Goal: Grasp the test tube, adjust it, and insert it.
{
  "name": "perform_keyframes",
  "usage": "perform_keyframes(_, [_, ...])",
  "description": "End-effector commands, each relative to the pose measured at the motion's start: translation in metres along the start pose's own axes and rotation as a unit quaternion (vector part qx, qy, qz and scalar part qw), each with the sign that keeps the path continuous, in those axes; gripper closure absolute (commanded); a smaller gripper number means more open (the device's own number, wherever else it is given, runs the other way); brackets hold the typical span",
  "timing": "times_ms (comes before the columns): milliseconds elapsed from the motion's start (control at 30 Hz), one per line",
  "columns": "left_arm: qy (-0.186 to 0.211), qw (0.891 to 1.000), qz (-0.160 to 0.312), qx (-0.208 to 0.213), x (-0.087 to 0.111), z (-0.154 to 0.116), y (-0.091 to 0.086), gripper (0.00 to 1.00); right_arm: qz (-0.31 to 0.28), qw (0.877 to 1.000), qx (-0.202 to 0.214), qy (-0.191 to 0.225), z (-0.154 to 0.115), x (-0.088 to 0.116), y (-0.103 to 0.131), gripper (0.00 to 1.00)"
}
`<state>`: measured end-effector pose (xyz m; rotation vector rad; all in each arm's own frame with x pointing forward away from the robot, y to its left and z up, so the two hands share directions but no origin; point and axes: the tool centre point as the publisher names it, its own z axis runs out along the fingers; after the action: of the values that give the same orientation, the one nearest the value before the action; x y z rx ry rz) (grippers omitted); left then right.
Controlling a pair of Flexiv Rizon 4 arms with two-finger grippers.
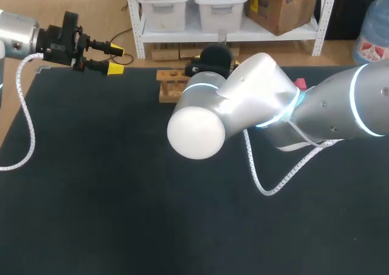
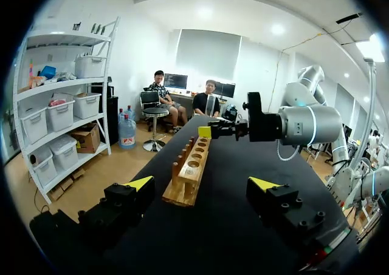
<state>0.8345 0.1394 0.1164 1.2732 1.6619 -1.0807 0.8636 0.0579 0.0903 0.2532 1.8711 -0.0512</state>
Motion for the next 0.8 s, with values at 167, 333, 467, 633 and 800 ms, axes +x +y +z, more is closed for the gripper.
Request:
perform_keyframes(167, [0.0, 1.0, 0.001, 0.0, 0.001, 0.0, 0.001, 0.0, -0.005, 1.0, -0.004, 0.002, -0.023, -0.01, -0.009, 0.0])
perform_keyframes(333, [0.0, 1.0, 0.001, 0.0, 0.001, 0.0, 0.001, 0.0, -0.011, 1.0, -0.019, 0.007, -0.034, -0.015, -0.01, 0.0])
perform_keyframes(467, [0.0, 1.0, 0.001, 0.0, 0.001, 0.0, 0.001, 0.0, -0.011, 0.999, -0.03, 0.013, -0.044, -0.018, -0.01, 0.0])
perform_keyframes(633, [0.0, 1.0, 0.001, 0.0, 0.001, 0.0, 0.001, 0.0, -0.013, 0.999, -0.035, 0.021, -0.055, -0.021, -0.014, 0.0])
perform_keyframes(800, [0.0, 1.0, 0.001, 0.0, 0.001, 0.0, 0.001, 0.0, -0.005, 0.999, -0.038, 0.025, -0.062, -0.025, -0.016, 0.0])
